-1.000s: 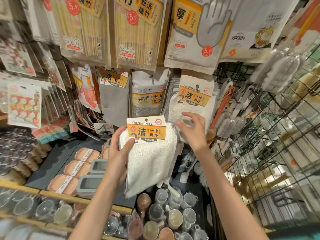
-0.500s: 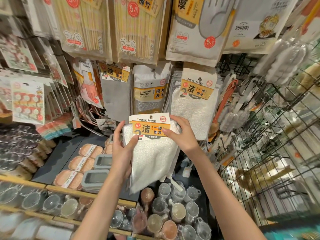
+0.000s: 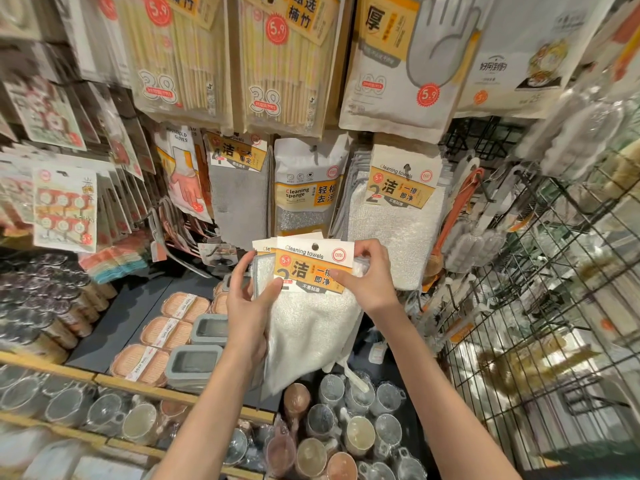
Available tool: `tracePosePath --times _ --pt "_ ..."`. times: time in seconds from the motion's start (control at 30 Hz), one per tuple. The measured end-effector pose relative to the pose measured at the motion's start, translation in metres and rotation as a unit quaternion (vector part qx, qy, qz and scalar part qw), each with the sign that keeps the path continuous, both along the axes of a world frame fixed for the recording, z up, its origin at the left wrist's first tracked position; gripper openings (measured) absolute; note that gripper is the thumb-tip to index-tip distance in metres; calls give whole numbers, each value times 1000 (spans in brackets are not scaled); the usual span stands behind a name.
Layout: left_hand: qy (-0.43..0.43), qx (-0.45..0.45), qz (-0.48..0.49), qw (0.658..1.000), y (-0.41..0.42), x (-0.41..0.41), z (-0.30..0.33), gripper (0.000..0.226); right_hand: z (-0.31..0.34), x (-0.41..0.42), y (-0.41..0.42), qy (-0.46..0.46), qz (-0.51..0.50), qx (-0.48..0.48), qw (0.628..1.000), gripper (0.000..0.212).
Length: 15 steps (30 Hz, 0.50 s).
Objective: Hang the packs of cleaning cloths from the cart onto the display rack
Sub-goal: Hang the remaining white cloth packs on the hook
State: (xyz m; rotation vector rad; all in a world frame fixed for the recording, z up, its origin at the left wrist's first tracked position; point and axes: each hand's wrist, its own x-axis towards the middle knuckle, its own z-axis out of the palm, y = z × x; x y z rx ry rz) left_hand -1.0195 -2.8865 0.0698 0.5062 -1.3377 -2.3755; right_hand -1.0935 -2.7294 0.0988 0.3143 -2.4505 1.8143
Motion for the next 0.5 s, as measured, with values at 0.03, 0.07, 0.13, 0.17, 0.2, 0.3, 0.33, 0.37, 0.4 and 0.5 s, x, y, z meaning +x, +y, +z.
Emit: tracePosePath --times 0.03,0.07,0.13,0.17,0.2,0.3,0.33,0.37,0.4,0.5 --pt "-1 6 -1 1000 0 0 0 61 0 -1 0 4 3 7 1000 46" --pt "-1 11 -3 1000 0 -1 1 61 1 -1 0 -1 15 -2 1000 46" --pt "4 18 -12 1000 0 -1 2 61 5 -1 0 -26 48 -52 997 44" --pt "5 17 -19 1000 -1 -1 3 61 7 -2 1 -35 58 -70 995 42" --pt "6 14 -28 1000 -1 -2 3 60 9 -3 2 -38 60 -76 995 40" --pt "8 -6 -50 999 -1 -3 3 59 8 -8 8 -29 59 -73 995 37" --pt "9 -14 -56 998 -1 -4 3 58 8 -9 10 -26 59 -70 995 37" --pt "10 -24 -61 998 -1 -4 3 57 7 -10 11 -24 60 -66 996 38" --pt "10 -32 -65 997 0 -5 3 56 7 -11 12 -22 62 -67 996 39" --pt "13 -58 -80 995 1 -6 2 54 7 -14 17 -30 78 -81 993 38"
